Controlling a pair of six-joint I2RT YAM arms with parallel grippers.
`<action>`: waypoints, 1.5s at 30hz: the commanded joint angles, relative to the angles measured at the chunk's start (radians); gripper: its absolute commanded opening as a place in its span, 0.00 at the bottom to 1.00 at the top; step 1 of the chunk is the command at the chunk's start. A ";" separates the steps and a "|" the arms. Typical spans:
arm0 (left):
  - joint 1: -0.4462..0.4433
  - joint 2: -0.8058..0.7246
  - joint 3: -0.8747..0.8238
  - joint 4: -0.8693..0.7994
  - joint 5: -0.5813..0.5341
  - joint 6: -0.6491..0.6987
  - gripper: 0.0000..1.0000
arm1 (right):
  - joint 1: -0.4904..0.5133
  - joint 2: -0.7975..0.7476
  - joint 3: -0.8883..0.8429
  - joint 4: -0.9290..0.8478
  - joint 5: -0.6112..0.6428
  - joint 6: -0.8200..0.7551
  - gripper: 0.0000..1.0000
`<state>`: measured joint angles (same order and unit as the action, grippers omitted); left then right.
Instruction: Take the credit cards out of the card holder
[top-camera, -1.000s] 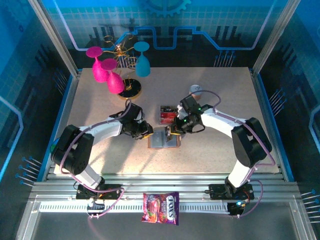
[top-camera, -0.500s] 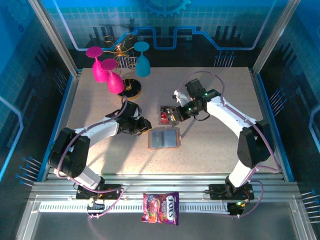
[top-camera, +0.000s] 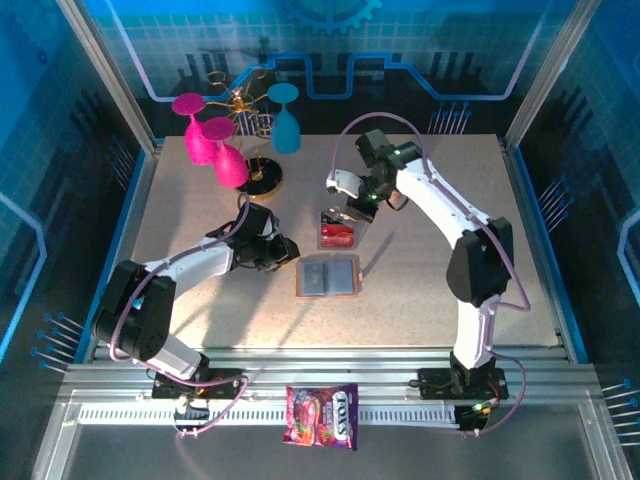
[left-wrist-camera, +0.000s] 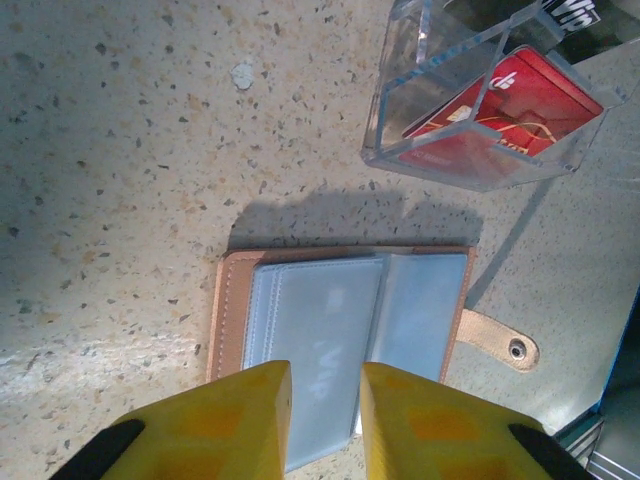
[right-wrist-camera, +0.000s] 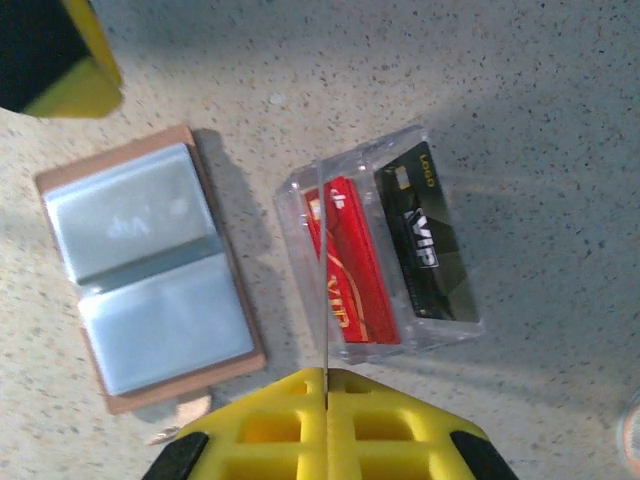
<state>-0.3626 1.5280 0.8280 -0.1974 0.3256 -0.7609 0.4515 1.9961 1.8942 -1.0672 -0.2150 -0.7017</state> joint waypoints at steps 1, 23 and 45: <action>0.011 -0.033 -0.020 -0.002 -0.009 -0.018 0.26 | 0.012 0.084 0.121 -0.144 0.052 -0.129 0.00; 0.027 -0.059 -0.054 -0.010 -0.011 -0.026 0.27 | 0.043 0.418 0.529 -0.287 0.143 -0.246 0.00; 0.030 -0.056 -0.068 0.004 -0.002 -0.036 0.28 | 0.059 0.305 0.416 -0.107 0.264 -0.197 0.29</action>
<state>-0.3428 1.4837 0.7731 -0.1970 0.3252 -0.7864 0.5014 2.3943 2.3348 -1.2186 0.0200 -0.9199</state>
